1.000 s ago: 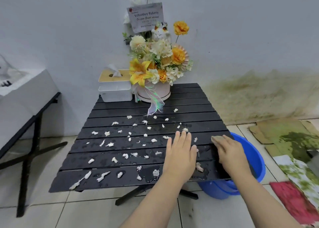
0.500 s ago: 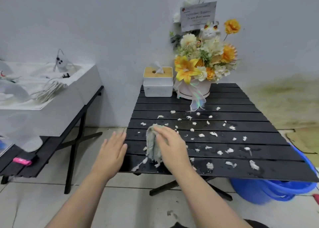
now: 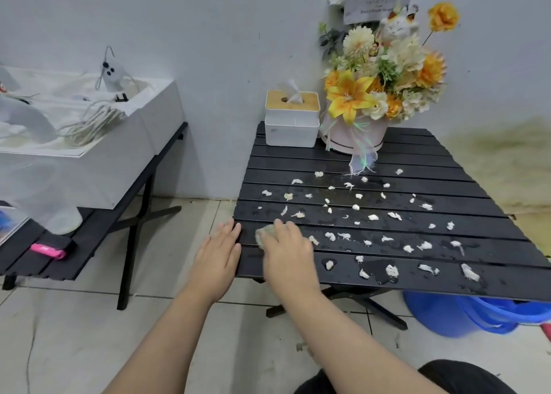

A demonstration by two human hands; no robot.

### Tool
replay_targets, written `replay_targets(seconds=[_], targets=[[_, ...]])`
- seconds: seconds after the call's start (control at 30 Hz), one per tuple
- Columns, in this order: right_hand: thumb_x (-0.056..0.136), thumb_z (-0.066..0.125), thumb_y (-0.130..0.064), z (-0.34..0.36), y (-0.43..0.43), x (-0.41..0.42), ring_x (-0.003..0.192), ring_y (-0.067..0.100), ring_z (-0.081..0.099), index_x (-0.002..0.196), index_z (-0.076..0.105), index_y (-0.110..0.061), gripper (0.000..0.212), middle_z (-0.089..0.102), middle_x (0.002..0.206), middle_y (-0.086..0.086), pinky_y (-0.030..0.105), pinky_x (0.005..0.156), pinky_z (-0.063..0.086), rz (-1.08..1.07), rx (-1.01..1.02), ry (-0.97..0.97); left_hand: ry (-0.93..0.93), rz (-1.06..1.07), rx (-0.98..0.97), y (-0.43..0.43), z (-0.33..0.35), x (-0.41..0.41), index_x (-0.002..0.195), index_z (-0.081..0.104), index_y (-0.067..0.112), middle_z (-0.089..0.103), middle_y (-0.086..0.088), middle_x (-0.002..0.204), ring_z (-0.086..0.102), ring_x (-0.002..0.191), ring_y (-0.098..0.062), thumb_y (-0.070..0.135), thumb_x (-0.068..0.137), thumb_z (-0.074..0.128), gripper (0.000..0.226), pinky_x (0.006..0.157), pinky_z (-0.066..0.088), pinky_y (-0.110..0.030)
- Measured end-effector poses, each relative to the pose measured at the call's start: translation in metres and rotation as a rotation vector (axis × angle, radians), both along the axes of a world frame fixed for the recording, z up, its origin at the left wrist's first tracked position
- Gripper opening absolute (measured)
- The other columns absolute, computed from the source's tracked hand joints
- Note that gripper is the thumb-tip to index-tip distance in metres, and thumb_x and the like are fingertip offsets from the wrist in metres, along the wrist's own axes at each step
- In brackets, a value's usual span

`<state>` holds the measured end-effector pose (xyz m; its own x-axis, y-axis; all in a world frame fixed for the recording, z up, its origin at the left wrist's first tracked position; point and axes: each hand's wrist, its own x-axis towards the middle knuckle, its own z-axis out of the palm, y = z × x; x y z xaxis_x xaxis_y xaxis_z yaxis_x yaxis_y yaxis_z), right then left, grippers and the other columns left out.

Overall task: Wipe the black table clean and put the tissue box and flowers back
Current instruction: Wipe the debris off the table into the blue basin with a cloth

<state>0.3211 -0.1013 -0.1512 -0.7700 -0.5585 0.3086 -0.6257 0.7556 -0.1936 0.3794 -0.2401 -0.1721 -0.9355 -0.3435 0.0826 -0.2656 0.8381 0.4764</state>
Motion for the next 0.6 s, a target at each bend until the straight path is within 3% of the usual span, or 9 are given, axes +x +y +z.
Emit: replay_targets(seconds=[0.1,0.17,0.23,0.37,0.43,0.6], targets=[[0.059,0.066,-0.001,0.0,0.041,-0.02,0.08,0.028,0.06,0.085,0.066,-0.022,0.034,0.063,0.092,0.004,0.03,0.055,0.042,-0.085,-0.075,0.021,-0.02,-0.008,-0.022,0.0,0.001,0.0,0.147,0.017,0.022,0.008,0.007,0.157,0.002,0.145,-0.009,0.033,0.098,0.017,0.05,0.118,0.0,-0.029],[0.066,0.067,0.002,0.005,0.05,-0.028,0.082,0.031,0.06,0.09,0.067,-0.019,0.032,0.065,0.1,0.008,0.034,0.058,0.046,-0.188,-0.161,0.018,-0.024,-0.01,-0.024,0.0,-0.001,0.0,0.147,0.016,0.023,0.008,0.007,0.157,0.001,0.145,-0.008,0.039,0.094,0.011,0.056,0.119,0.0,-0.03],[0.064,0.067,0.002,0.01,0.034,-0.024,0.078,0.03,0.058,0.091,0.066,-0.021,0.036,0.064,0.099,0.007,0.034,0.057,0.045,-0.16,-0.203,0.044,-0.023,-0.006,-0.025,-0.002,-0.003,0.0,0.147,0.016,0.024,0.008,0.009,0.157,0.001,0.145,-0.008,0.046,0.086,0.003,0.066,0.119,0.001,-0.03],[0.064,0.065,-0.015,-0.005,-0.007,0.013,0.088,0.026,0.061,0.095,0.065,-0.027,0.033,0.065,0.108,0.003,0.032,0.059,0.046,0.051,-0.077,0.097,-0.049,-0.004,-0.035,-0.003,-0.004,-0.001,0.147,0.015,0.024,0.006,0.009,0.157,-0.002,0.145,-0.008,0.045,0.085,0.005,0.066,0.117,0.0,-0.029],[0.07,0.054,-0.022,-0.01,-0.001,0.011,0.093,0.025,0.062,0.099,0.067,-0.03,0.033,0.066,0.111,0.003,0.033,0.061,0.047,0.057,-0.048,0.129,-0.045,-0.008,-0.045,-0.003,-0.002,-0.001,0.147,0.015,0.024,0.007,0.009,0.157,-0.002,0.145,-0.008,0.045,0.085,0.005,0.066,0.117,0.0,-0.029],[0.059,0.064,-0.001,-0.003,0.068,-0.029,0.082,0.032,0.061,0.086,0.066,-0.022,0.034,0.065,0.097,0.005,0.035,0.057,0.045,-0.139,-0.111,0.098,-0.116,-0.054,-0.063,-0.009,0.006,-0.005,0.147,0.012,0.025,0.004,0.011,0.157,-0.005,0.145,-0.009,0.045,0.088,0.006,0.063,0.117,-0.003,-0.031]])
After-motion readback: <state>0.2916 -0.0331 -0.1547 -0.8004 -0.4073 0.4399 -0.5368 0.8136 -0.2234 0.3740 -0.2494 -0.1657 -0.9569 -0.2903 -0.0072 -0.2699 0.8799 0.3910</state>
